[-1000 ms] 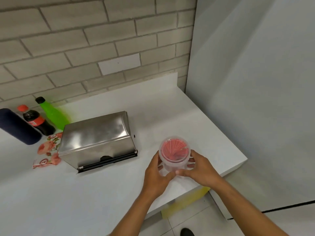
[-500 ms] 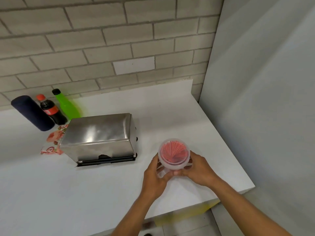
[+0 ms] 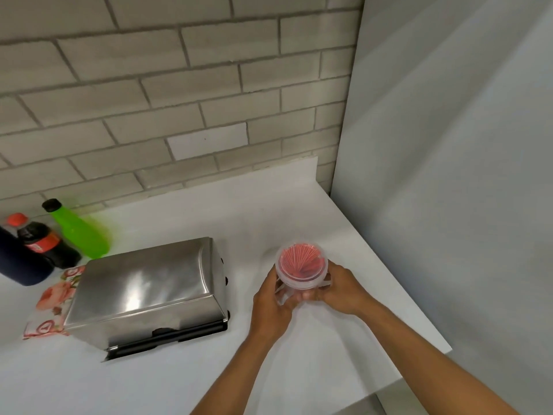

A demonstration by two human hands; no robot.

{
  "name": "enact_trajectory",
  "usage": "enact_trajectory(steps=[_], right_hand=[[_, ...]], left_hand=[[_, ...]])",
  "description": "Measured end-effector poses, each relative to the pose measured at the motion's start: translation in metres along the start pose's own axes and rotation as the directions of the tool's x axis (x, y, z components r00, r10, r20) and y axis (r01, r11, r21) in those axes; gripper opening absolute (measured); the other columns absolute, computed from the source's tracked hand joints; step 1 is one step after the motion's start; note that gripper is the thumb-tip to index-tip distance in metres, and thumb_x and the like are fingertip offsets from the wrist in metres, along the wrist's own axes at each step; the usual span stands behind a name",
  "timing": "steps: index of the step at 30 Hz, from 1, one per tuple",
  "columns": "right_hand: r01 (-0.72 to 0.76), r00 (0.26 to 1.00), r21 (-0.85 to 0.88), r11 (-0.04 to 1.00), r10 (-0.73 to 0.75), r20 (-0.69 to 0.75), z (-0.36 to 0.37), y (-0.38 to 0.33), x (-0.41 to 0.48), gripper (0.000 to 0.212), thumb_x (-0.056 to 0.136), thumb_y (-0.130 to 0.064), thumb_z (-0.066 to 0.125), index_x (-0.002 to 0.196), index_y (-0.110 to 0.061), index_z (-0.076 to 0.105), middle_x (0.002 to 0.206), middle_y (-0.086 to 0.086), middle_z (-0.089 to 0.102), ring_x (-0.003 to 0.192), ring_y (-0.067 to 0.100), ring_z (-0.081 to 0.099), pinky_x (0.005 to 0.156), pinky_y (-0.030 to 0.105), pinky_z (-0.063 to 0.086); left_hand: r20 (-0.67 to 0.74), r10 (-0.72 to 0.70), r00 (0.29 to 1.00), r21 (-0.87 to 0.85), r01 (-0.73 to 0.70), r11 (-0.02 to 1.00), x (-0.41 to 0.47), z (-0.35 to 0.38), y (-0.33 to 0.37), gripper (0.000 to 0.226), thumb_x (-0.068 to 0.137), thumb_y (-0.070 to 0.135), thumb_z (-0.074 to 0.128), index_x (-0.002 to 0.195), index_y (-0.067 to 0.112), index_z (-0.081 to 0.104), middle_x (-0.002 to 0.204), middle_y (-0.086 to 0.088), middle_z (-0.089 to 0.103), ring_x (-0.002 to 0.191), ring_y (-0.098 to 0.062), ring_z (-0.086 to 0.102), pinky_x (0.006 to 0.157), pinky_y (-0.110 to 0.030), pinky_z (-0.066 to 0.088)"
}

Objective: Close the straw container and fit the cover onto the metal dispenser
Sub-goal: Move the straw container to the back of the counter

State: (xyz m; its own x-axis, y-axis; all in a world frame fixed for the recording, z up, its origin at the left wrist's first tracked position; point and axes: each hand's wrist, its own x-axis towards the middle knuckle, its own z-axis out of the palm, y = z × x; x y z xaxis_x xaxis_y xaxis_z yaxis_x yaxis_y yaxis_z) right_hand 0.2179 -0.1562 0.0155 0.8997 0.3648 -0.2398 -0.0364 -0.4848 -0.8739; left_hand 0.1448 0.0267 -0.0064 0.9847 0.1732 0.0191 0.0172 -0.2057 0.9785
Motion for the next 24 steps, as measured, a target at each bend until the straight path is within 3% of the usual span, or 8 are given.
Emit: enact_trajectory(steps=[7,10,12,14,16,18,21,24], right_hand=[[0.01,0.999,0.001,1.0,-0.01,0.037,-0.013,-0.007,0.052,0.077,0.065,-0.035,0.098,0.133,-0.032,0.062,0.117,-0.02,0.072,0.107,-0.003,0.068,0.077,0.007,0.053],[0.031,0.997,-0.012,0.999,-0.03,0.075,-0.024,-0.013,0.077,0.075,0.065,-0.032,0.099,0.131,-0.033,0.063,0.117,-0.02,0.073,0.105,-0.008,0.067,0.075,0.005,0.051],[0.056,0.993,-0.04,0.998,-0.051,0.104,-0.029,-0.019,0.094,0.076,0.066,-0.03,0.099,0.133,-0.032,0.062,0.121,-0.017,0.071,0.11,-0.002,0.065,0.075,0.005,0.051],[0.083,0.988,-0.061,0.995,-0.075,0.134,-0.035,-0.024,0.113,0.078,0.068,-0.03,0.098,0.137,-0.028,0.061,0.124,-0.013,0.07,0.114,0.003,0.064,0.077,0.006,0.051],[0.112,0.983,-0.097,0.989,-0.096,0.158,-0.042,-0.027,0.13,0.073,0.071,-0.03,0.096,0.135,-0.031,0.061,0.122,-0.015,0.069,0.112,0.002,0.064,0.075,0.005,0.05],[0.132,0.976,-0.138,0.982,-0.105,0.188,-0.049,-0.032,0.149,0.065,0.071,-0.026,0.094,0.128,-0.036,0.064,0.117,-0.017,0.071,0.11,0.004,0.067,0.076,0.006,0.049],[0.152,0.97,-0.164,0.975,-0.115,0.216,-0.057,-0.038,0.177,0.064,0.071,-0.021,0.092,0.126,-0.037,0.064,0.117,-0.012,0.073,0.112,0.011,0.068,0.09,0.024,0.056],[0.194,0.961,-0.177,0.965,-0.152,0.23,-0.064,-0.042,0.199,0.067,0.075,-0.024,0.091,0.134,-0.034,0.06,0.126,-0.006,0.071,0.116,0.015,0.065,0.101,0.035,0.055]], left_hand=[[-0.047,0.01,0.999,-0.03,-0.011,0.999,0.047,0.005,-0.008,0.078,0.083,0.005,0.087,0.144,0.04,0.052,0.125,0.031,0.065,0.117,0.004,0.063,0.091,-0.02,0.056],[-0.101,-0.049,0.994,-0.068,0.042,0.997,0.07,0.007,-0.001,0.069,0.086,0.001,0.083,0.142,0.033,0.058,0.127,0.018,0.068,0.116,-0.002,0.065,0.088,-0.022,0.057],[-0.118,-0.135,0.984,-0.199,0.11,0.974,0.085,0.009,0.001,0.051,0.093,0.002,0.076,0.132,0.032,0.068,0.126,0.004,0.071,0.114,-0.014,0.069,0.088,-0.033,0.061],[-0.183,-0.124,0.975,-0.056,0.115,0.992,0.102,0.009,0.0,0.025,0.098,0.02,0.072,0.122,0.026,0.077,0.123,-0.008,0.074,0.11,-0.023,0.073,0.093,-0.045,0.061],[-0.259,-0.157,0.953,0.029,0.17,0.985,0.119,0.01,0.002,0.029,0.099,0.03,0.071,0.124,0.017,0.076,0.125,-0.013,0.073,0.114,-0.026,0.072,0.098,-0.048,0.059],[-0.247,-0.093,0.964,0.062,0.112,0.992,0.133,0.015,-0.001,0.046,0.096,0.017,0.074,0.14,0.016,0.062,0.128,-0.009,0.071,0.118,-0.024,0.069,0.1,-0.045,0.058],[-0.196,-0.116,0.974,-0.005,0.117,0.993,0.154,0.021,-0.001,0.067,0.093,-0.003,0.071,0.148,0.03,0.05,0.132,0.0,0.064,0.119,-0.019,0.064,0.091,-0.031,0.061],[-0.234,-0.135,0.963,-0.009,0.137,0.991,0.18,0.021,-0.002,0.072,0.093,0.002,0.074,0.146,0.043,0.047,0.127,0.011,0.064,0.117,-0.015,0.064,0.077,-0.011,0.055]])
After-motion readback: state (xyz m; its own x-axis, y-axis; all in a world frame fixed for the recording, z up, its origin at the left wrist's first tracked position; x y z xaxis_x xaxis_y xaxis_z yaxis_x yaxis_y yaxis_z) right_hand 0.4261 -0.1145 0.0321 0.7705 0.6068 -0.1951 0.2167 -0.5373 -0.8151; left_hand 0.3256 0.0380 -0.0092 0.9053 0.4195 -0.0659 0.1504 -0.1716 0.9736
